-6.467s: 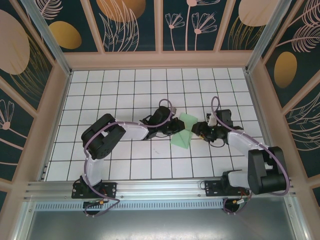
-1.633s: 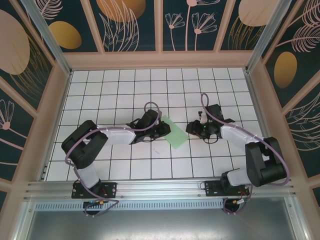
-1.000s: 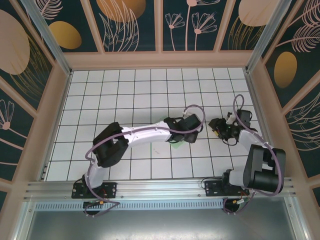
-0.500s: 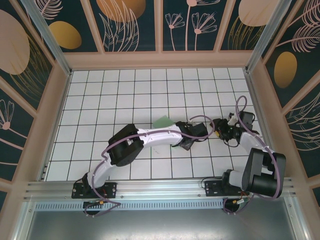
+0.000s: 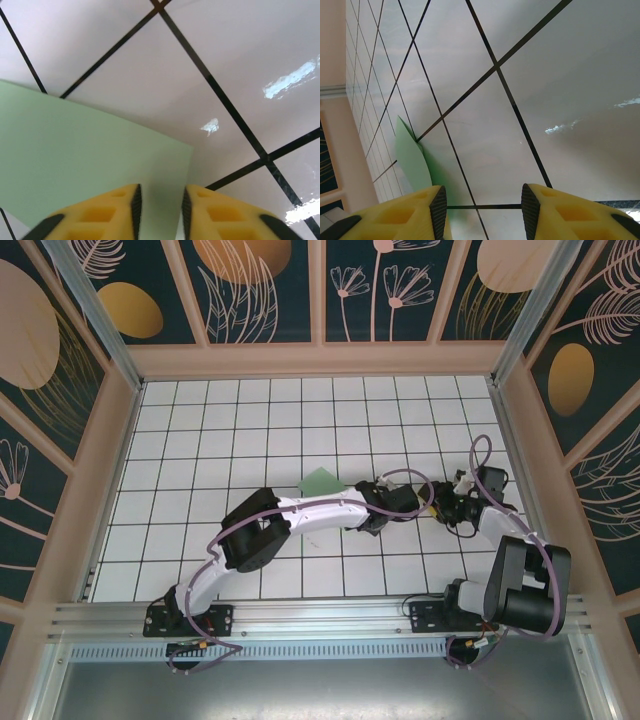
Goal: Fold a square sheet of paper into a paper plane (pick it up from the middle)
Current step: Third fold the triangle at the center of the table.
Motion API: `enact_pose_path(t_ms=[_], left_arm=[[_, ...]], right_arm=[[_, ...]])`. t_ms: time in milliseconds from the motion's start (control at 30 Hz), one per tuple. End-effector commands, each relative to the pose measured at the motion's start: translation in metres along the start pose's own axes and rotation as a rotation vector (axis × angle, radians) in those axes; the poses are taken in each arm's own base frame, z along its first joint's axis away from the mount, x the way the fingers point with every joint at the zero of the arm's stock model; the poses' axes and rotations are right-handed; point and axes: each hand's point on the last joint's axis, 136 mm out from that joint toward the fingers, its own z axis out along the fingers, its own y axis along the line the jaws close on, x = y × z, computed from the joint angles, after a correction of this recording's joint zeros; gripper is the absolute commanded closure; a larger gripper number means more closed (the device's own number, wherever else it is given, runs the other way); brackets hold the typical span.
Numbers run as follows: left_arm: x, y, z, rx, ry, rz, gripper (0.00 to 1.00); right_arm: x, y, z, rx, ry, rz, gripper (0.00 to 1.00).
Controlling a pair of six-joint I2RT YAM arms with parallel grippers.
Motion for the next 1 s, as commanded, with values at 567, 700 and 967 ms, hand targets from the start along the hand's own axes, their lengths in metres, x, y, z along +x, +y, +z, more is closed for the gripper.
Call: enact_pose_path(t_ms=[567, 700, 967], left_arm=[[-0.022, 0.008, -0.059, 0.429, -0.251, -0.432, 1.0], [-0.016, 0.014, -0.067, 0.629, -0.288, -0.569, 1.0], [0.005, 0.031, -0.072, 0.857, -0.379, -0.769, 1.0]], right_arm=[[0.019, 0.043, 0.015, -0.059, 0.102, -0.18, 0.53], [0.027, 0.057, 0.024, -0.068, 0.134, -0.228, 0.55], [0.044, 0.088, 0.04, -0.099, 0.204, -0.312, 0.59]])
